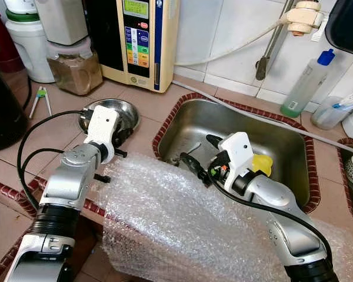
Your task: Kitchen organization
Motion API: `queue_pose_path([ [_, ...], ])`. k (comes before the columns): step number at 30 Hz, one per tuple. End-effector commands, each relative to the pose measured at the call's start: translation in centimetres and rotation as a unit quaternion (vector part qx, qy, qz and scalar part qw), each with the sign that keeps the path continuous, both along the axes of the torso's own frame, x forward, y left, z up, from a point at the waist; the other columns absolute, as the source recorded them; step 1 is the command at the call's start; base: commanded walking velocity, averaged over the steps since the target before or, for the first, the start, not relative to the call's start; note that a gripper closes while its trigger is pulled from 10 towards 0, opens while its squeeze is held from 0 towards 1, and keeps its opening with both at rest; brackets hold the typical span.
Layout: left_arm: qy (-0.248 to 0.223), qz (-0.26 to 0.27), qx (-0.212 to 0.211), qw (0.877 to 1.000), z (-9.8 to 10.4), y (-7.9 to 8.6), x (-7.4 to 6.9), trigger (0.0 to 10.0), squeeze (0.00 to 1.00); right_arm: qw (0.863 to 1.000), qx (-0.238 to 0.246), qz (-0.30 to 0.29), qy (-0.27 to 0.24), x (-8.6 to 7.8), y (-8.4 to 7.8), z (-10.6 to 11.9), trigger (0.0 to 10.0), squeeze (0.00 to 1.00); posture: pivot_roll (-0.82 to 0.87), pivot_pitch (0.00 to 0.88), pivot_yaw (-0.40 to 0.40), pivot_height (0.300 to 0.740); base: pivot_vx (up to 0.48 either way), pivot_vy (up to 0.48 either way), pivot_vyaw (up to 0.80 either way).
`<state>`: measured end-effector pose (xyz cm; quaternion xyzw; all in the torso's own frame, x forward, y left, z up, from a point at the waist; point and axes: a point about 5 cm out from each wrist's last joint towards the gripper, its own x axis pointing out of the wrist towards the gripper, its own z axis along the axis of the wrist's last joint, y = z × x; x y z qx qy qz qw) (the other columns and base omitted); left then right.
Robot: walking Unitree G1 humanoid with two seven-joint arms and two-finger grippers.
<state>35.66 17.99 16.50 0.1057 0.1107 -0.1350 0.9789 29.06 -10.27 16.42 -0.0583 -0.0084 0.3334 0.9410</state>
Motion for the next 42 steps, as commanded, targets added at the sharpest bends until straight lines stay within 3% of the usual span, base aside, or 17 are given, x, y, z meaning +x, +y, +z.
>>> queue_pose_path([
  [1,-0.010,-0.013,0.006,1.000,0.4,-0.2,0.2,0.0,0.00,1.000,-0.005,0.001,-0.003,0.2,-0.1,0.0,10.0,0.00,0.08,0.084,-0.083,0.740,0.000,0.000,0.00],
  [10,-0.068,-0.002,-0.021,0.997,1.3,-0.6,0.1,0.0,0.00,1.000,-0.006,0.000,-0.003,0.3,0.0,0.0,10.0,0.00,0.08,0.085,-0.084,0.740,0.000,0.000,0.00],
  [13,-0.094,0.007,-0.006,0.996,1.2,-0.6,-0.1,0.0,0.00,1.000,-0.006,-0.001,-0.003,0.3,0.0,0.0,10.0,0.00,0.08,0.086,-0.084,0.740,0.000,0.000,0.00],
  [16,-0.113,0.025,-0.018,0.993,1.3,-0.5,-0.3,0.0,0.00,1.000,-0.006,-0.002,-0.003,0.3,0.0,0.0,10.0,0.00,0.08,0.087,-0.087,0.740,0.000,0.000,0.00],
  [19,-0.131,0.023,-0.006,0.991,1.5,-0.7,-0.4,0.0,0.00,1.000,-0.006,-0.001,-0.003,0.4,0.0,0.0,10.0,0.00,0.08,0.088,-0.088,0.740,0.000,0.000,0.00],
  [21,-0.159,0.049,0.011,0.986,2.0,-0.5,-0.5,0.0,0.00,1.000,-0.007,-0.001,-0.003,0.4,0.1,0.0,10.0,0.00,0.08,0.088,-0.088,0.740,0.000,0.000,0.00],
  [22,-0.166,0.066,0.010,0.984,2.2,-0.3,-0.6,4.9,0.00,1.000,-0.006,-0.001,-0.004,0.4,0.1,0.0,10.0,0.00,0.08,0.088,-0.088,0.740,0.000,0.000,0.00],
  [23,-0.166,0.066,0.010,0.984,2.2,-0.3,-0.6,4.9,0.00,1.000,-0.006,-0.001,-0.004,0.4,0.1,0.0,10.0,0.00,0.08,0.088,-0.088,0.740,0.000,0.000,0.00],
  [24,-0.181,0.092,0.008,0.979,2.6,0.1,-0.8,10.0,0.00,1.000,-0.006,-0.002,-0.004,0.4,0.1,0.0,10.0,0.00,0.09,0.089,-0.086,0.740,0.000,0.000,0.00],
  [25,-0.194,0.098,0.001,0.976,2.9,0.1,-1.0,10.0,0.00,1.000,-0.006,-0.002,-0.004,0.5,0.1,0.0,10.0,0.00,0.09,0.089,-0.086,0.740,0.000,0.000,0.00],
  [26,-0.229,0.097,-0.009,0.969,3.4,-0.2,-1.7,10.0,1.00,1.000,-0.006,-0.004,-0.003,0.5,0.0,0.0,10.0,0.00,0.09,0.090,-0.085,0.740,0.000,0.000,0.00],
  [31,-0.268,0.054,-0.014,0.962,2.9,-1.7,-3.6,10.0,1.00,1.000,-0.004,-0.002,-0.004,0.5,0.3,-0.1,10.0,0.00,0.09,0.088,-0.085,0.740,0.000,0.000,0.00],
  [35,-0.270,0.017,-0.013,0.963,1.7,-2.9,-4.9,10.0,1.00,1.000,-0.004,-0.001,-0.004,0.6,0.4,-0.1,10.0,0.00,0.10,0.088,-0.086,0.740,0.000,0.000,0.00],
  [39,-0.241,-0.004,-0.013,0.970,-0.4,-3.7,-6.0,10.0,1.00,1.000,-0.005,-0.001,-0.004,0.6,0.3,-0.1,10.0,0.00,0.09,0.088,-0.087,0.740,0.000,0.000,0.00],
  [42,-0.210,0.017,-0.032,0.977,-1.1,-3.6,-5.9,10.0,1.00,1.000,-0.005,-0.001,-0.004,0.6,0.4,-0.1,10.0,0.00,0.09,0.088,-0.087,0.740,0.000,0.000,0.00],
])
